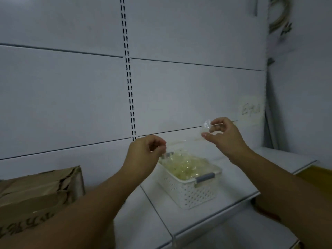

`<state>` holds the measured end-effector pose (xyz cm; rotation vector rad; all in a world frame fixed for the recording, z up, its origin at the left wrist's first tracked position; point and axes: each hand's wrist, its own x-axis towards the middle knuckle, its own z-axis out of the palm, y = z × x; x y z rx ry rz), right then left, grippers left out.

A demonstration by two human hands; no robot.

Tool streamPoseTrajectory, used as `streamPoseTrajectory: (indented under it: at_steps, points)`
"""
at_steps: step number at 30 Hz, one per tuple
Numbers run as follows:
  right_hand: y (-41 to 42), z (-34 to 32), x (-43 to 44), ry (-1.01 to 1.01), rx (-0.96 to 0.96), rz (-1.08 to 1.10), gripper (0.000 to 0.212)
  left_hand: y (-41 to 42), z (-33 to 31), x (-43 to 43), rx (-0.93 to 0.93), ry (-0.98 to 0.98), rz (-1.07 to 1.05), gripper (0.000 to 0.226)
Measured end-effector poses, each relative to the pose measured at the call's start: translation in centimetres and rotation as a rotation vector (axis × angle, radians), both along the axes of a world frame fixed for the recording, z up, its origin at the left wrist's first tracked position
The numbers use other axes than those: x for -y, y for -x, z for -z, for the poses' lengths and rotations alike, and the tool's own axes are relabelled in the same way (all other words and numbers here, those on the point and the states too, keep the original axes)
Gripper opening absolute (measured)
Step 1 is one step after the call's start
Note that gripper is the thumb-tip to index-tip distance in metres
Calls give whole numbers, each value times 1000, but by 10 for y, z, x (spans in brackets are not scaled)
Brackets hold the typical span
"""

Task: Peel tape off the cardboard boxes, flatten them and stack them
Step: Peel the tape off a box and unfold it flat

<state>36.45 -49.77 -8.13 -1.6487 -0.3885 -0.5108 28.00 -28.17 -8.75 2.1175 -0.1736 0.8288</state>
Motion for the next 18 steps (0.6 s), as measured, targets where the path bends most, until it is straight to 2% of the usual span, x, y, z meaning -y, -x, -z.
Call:
streamPoseTrajectory:
  at_steps: [3,6,7,9,11,13,17,18]
  points:
    - [-12,8,6,170,247,226,22,-32,4,14,-16,-198,-82,11]
    - [-35,21,4,480,547,352,16,-66,14,25,-142,-263,-78,37]
    - [-44,27,2,617,553,318,15,-78,20,28,-237,-287,-52,44]
    - [-62,42,-4,909,401,167,15,-97,39,30,-419,-335,-12,48]
    - [-71,55,-9,1110,194,3,19,-109,56,30,-530,-451,-41,47]
    - [-76,60,-7,1149,75,-99,19,-115,65,28,-577,-546,-102,51]
    - [-78,51,10,1113,-61,-282,6,-119,66,26,-568,-564,-73,54]
    - [-76,48,13,1104,-86,-309,18,-118,66,26,-569,-628,-70,49]
